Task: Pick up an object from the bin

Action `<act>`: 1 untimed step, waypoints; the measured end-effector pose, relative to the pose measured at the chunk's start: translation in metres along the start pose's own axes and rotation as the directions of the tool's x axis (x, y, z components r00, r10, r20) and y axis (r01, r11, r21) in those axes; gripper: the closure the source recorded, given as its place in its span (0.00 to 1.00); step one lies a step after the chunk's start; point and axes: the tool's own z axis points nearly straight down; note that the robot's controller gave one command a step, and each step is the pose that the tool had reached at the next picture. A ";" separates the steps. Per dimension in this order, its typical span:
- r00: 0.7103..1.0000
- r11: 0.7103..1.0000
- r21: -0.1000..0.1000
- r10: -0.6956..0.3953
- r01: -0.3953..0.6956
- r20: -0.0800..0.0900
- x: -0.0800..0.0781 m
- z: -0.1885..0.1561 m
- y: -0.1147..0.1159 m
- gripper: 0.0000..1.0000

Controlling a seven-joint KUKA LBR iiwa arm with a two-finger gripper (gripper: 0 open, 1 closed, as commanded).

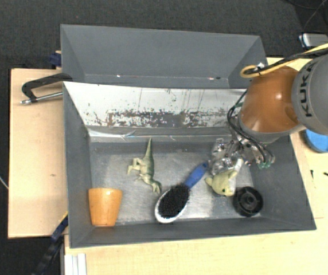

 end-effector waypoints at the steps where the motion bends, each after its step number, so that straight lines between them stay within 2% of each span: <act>1: 1.000 1.000 0.000 0.000 0.000 -0.006 0.002 0.002 0.000 0.00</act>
Offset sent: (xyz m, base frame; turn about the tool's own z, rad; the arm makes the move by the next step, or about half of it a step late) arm 0.0000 0.0000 0.0000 0.0000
